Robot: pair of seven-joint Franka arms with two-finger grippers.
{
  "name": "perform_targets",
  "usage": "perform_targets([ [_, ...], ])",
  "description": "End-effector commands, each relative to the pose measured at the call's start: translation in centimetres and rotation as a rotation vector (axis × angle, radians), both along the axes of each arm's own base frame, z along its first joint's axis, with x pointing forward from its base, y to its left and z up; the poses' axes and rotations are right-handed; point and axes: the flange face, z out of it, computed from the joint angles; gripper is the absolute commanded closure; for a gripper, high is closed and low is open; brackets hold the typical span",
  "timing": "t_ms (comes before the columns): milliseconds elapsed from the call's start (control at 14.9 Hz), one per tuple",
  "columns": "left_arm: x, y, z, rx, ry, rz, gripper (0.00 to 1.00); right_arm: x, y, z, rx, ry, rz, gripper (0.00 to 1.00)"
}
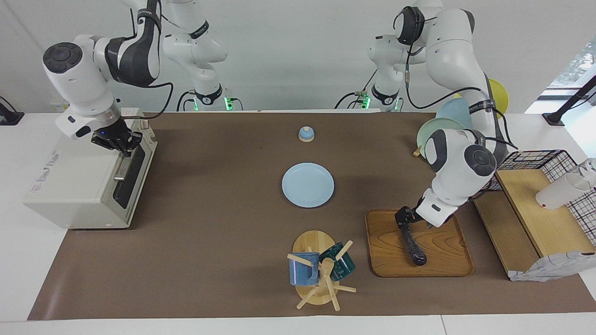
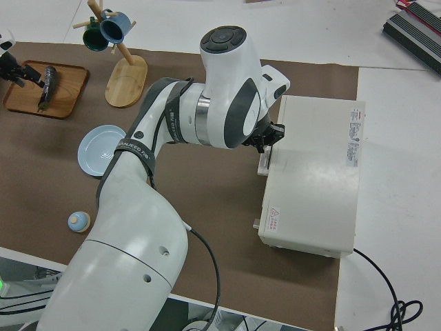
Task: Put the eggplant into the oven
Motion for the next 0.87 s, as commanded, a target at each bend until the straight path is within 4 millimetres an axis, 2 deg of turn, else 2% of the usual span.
perform_targets([
  [0, 0.3, -0.6, -1.0, 0.003, -0.035, -0.005, 0.0, -0.9, -0.6, -1.7, -0.007, -0.018, -0.002, 1.0],
  [134, -0.2, -0.6, -2.6, 0.027, -0.052, -0.019, 0.0, -1.0, -0.4, -2.0, -0.006, -0.012, -0.001, 1.0],
  [268, -1.5, -1.4, -4.5, 0.025, -0.074, -0.029, 0.0, -1.3, 0.5, -3.0, 0.008, 0.004, -0.001, 1.0],
  [468, -1.8, -1.2, -4.9, 0.029, -0.067, -0.029, 0.02, -1.1, 2.6, -3.9, 0.023, 0.001, -0.01, 1.0],
  [535, -1.9, -1.2, -4.9, 0.028, -0.065, -0.029, 0.11, -1.0, 2.8, -4.7, 0.041, -0.007, -0.016, 1.0],
  [602, -1.8, -1.0, -4.8, 0.029, -0.061, -0.026, 0.27, -0.9, 3.0, -5.2, 0.063, -0.018, -0.026, 1.0],
  [669, -1.8, -0.9, -4.5, 0.03, -0.059, -0.025, 0.53, -0.7, 3.5, -5.8, 0.075, -0.018, -0.024, 1.0],
  [736, -1.8, -0.9, -4.4, 0.031, -0.047, -0.027, 0.8, -0.2, 4.9, -6.4, 0.077, -0.023, 0.001, 1.0],
  [803, -1.7, -0.9, -4.2, 0.031, -0.045, -0.028, 1.0, -0.1, 5.6, -6.9, 0.076, -0.03, 0.013, 1.0],
])
